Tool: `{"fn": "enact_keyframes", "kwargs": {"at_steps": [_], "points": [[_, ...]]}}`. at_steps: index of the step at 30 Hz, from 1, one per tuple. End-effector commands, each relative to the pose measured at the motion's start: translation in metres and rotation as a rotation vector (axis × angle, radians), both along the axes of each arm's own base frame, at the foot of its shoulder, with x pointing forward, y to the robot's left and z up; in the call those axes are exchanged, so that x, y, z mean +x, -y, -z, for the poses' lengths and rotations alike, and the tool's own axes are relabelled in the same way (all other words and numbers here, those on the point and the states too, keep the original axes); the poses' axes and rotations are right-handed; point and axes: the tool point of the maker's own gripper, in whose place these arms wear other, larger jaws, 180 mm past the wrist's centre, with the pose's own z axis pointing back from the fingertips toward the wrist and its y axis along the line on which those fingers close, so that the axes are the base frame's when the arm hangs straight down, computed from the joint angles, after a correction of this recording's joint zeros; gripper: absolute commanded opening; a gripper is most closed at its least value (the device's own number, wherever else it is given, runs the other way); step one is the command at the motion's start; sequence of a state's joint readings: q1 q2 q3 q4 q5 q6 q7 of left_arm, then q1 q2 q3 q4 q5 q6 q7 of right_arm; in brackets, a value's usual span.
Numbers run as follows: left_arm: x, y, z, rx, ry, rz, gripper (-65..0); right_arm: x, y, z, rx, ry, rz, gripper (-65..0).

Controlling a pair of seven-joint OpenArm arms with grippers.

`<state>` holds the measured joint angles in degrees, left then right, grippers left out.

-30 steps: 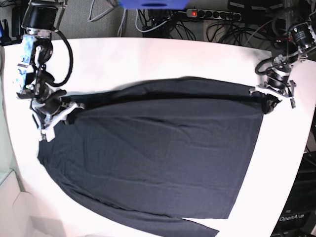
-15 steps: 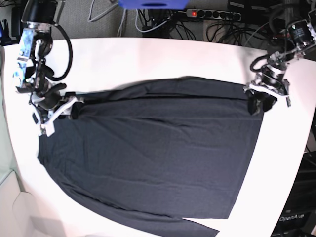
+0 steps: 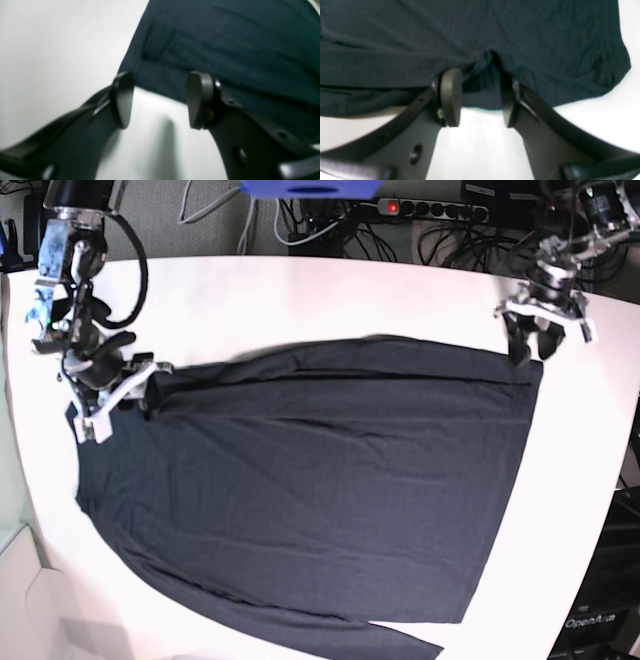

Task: Fold the T-shirt properly
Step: 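Lower both held corners back onto the table, stretching the shirt flat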

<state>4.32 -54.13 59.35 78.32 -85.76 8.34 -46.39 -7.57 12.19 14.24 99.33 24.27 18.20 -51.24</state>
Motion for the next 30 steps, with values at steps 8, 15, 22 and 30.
{"fn": "enact_keyframes", "kwargs": {"at_steps": [8, 15, 22, 30], "points": [[0.005, -0.026, 0.001, 0.077, 0.033, -0.027, -31.8, 0.009, 0.002, -0.013, -0.002, 0.053, -0.002, -38.1], [0.013, -0.032, 0.007, 0.101, 0.042, -0.047, -31.8, 0.009, 0.002, -0.013, -0.003, 0.053, -0.002, -38.1], [0.032, -0.025, 0.024, 0.086, -0.044, -0.031, -31.8, 0.009, 0.002, -0.013, -0.003, 0.053, -0.002, -38.1], [0.032, -0.013, 0.041, 0.062, -0.070, -0.041, -32.1, 0.003, 0.004, -0.010, -0.009, 0.039, -0.003, -38.1]]}}
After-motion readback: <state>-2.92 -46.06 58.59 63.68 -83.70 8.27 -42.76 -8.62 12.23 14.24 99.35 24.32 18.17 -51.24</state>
